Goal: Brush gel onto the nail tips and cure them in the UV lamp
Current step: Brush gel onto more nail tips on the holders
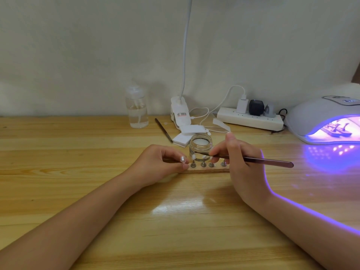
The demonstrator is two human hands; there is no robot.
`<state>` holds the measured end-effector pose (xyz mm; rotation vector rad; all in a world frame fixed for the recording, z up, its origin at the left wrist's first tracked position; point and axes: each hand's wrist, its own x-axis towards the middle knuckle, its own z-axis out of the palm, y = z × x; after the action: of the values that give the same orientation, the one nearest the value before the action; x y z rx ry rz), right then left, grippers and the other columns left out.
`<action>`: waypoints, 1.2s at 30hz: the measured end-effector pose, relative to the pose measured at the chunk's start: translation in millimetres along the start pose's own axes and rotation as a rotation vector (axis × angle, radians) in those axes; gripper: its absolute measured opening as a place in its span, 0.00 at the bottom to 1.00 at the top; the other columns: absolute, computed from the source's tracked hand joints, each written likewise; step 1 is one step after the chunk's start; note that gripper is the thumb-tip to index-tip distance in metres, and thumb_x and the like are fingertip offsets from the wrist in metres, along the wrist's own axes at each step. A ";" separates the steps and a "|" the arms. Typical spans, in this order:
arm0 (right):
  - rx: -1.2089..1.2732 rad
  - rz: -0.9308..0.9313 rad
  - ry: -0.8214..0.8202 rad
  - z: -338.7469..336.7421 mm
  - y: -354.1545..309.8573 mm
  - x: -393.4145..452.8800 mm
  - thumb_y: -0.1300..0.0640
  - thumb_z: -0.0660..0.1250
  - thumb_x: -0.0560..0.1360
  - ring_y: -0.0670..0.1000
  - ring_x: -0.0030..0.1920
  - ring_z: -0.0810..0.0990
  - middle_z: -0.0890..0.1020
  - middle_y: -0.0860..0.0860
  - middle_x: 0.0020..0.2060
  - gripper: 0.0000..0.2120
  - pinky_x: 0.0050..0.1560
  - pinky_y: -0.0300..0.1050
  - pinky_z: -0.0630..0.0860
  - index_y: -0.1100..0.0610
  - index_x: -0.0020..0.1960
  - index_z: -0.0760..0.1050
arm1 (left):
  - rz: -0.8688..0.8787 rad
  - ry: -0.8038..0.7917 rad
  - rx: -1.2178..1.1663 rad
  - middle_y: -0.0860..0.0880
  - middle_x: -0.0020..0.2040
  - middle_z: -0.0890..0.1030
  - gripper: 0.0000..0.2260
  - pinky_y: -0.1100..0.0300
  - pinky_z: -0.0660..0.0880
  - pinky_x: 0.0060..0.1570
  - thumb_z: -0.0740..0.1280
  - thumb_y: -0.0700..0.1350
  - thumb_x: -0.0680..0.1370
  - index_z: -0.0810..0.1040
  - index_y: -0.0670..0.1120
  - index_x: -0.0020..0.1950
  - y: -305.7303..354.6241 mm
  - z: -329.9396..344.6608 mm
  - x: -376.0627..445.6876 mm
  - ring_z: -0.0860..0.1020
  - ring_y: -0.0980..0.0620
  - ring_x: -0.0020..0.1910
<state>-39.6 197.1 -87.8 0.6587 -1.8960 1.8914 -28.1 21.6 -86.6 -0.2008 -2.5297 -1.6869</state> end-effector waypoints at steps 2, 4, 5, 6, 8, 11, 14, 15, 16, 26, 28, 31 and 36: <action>0.001 0.002 -0.003 -0.2 0.1 0.2 0.51 0.56 0.75 0.43 0.28 0.78 0.80 0.52 0.26 0.19 0.32 0.29 0.69 0.54 0.30 0.78 | 0.011 -0.006 0.017 0.56 0.37 0.83 0.06 0.77 0.70 0.39 0.74 0.37 0.68 0.82 0.48 0.36 1.1 -0.4 0.1 0.80 0.65 0.39; -0.004 -0.004 -0.010 -0.5 0.0 0.1 0.52 0.56 0.75 0.43 0.29 0.78 0.81 0.53 0.27 0.19 0.32 0.29 0.69 0.54 0.31 0.78 | -0.004 0.000 0.042 0.54 0.40 0.84 0.07 0.76 0.71 0.41 0.75 0.39 0.67 0.82 0.50 0.35 2.0 -3.7 0.8 0.80 0.64 0.41; -0.006 -0.006 -0.014 -0.8 -0.1 0.1 0.52 0.56 0.75 0.43 0.29 0.78 0.81 0.52 0.27 0.19 0.32 0.29 0.69 0.54 0.31 0.78 | -0.019 -0.002 0.050 0.53 0.41 0.84 0.07 0.74 0.72 0.44 0.75 0.40 0.66 0.82 0.51 0.35 2.4 -6.0 1.1 0.80 0.63 0.42; -0.007 -0.007 -0.019 -1.2 -0.2 -0.1 0.52 0.56 0.75 0.43 0.29 0.78 0.81 0.52 0.27 0.19 0.33 0.28 0.69 0.54 0.31 0.78 | -0.034 -0.008 0.054 0.53 0.42 0.84 0.06 0.72 0.73 0.46 0.76 0.41 0.66 0.82 0.52 0.36 2.6 -8.1 1.4 0.80 0.61 0.44; -0.005 -0.007 -0.022 -1.6 -0.3 -0.2 0.52 0.56 0.75 0.43 0.29 0.78 0.81 0.50 0.26 0.19 0.33 0.28 0.69 0.54 0.31 0.78 | -0.043 -0.020 0.064 0.54 0.42 0.84 0.06 0.71 0.73 0.46 0.76 0.42 0.66 0.82 0.53 0.35 3.1 -10.4 1.0 0.80 0.61 0.43; -0.007 -0.007 -0.025 -1.4 0.2 -0.3 0.52 0.56 0.75 0.42 0.29 0.78 0.80 0.50 0.26 0.19 0.32 0.28 0.69 0.54 0.31 0.78 | -0.016 -0.014 0.062 0.56 0.38 0.83 0.08 0.76 0.71 0.40 0.75 0.40 0.67 0.82 0.53 0.32 2.9 -10.0 -0.3 0.79 0.64 0.40; -0.011 -0.012 -0.032 -1.4 0.7 -0.4 0.52 0.56 0.75 0.42 0.28 0.77 0.80 0.51 0.26 0.19 0.32 0.28 0.68 0.55 0.31 0.78 | 0.002 -0.006 0.065 0.55 0.39 0.84 0.07 0.75 0.71 0.41 0.75 0.41 0.67 0.83 0.53 0.33 2.4 -8.8 -1.4 0.79 0.63 0.40; -0.013 -0.012 -0.033 -1.2 0.7 -0.2 0.52 0.56 0.75 0.42 0.28 0.77 0.80 0.51 0.26 0.19 0.33 0.28 0.68 0.55 0.31 0.78 | 0.008 -0.003 0.069 0.55 0.38 0.84 0.07 0.75 0.71 0.41 0.75 0.41 0.67 0.83 0.53 0.34 2.0 -8.3 -1.7 0.80 0.63 0.40; -0.016 -0.013 -0.035 -1.0 0.6 -0.2 0.52 0.56 0.75 0.42 0.28 0.77 0.80 0.51 0.26 0.19 0.33 0.28 0.68 0.55 0.31 0.78 | 0.016 -0.001 0.072 0.54 0.38 0.84 0.06 0.75 0.71 0.40 0.74 0.40 0.68 0.83 0.52 0.36 1.7 -7.6 -1.9 0.80 0.63 0.39; -0.036 -0.007 0.000 -1.0 0.2 0.7 0.52 0.56 0.75 0.42 0.31 0.79 0.81 0.49 0.28 0.18 0.33 0.29 0.69 0.53 0.32 0.78 | 0.060 -0.007 0.132 0.55 0.37 0.81 0.08 0.77 0.70 0.39 0.72 0.37 0.70 0.79 0.50 0.39 4.8 -1.2 -1.6 0.77 0.66 0.37; -0.037 -0.001 0.007 -0.7 0.6 1.4 0.52 0.56 0.75 0.42 0.31 0.79 0.81 0.49 0.28 0.18 0.33 0.29 0.69 0.53 0.32 0.78 | 0.055 -0.027 0.151 0.55 0.39 0.79 0.09 0.77 0.70 0.38 0.73 0.39 0.69 0.78 0.51 0.42 6.3 1.0 0.3 0.76 0.67 0.36; -0.045 0.001 0.012 -1.2 1.9 1.9 0.52 0.56 0.75 0.43 0.32 0.79 0.81 0.50 0.29 0.18 0.34 0.30 0.69 0.52 0.33 0.79 | 0.053 0.005 0.204 0.55 0.40 0.78 0.10 0.73 0.71 0.38 0.75 0.46 0.66 0.77 0.57 0.41 6.8 8.9 3.7 0.74 0.65 0.35; -0.066 0.019 0.044 -3.7 1.6 5.9 0.47 0.62 0.76 0.39 0.32 0.77 0.81 0.47 0.29 0.16 0.35 0.30 0.70 0.52 0.34 0.79 | 0.062 0.082 0.233 0.57 0.33 0.74 0.09 0.60 0.70 0.42 0.75 0.48 0.67 0.76 0.58 0.34 3.1 20.6 6.6 0.71 0.58 0.36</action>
<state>-45.6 200.4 -85.7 0.5760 -1.9347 1.8316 -34.2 42.2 -90.6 -0.1850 -2.6015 -1.3364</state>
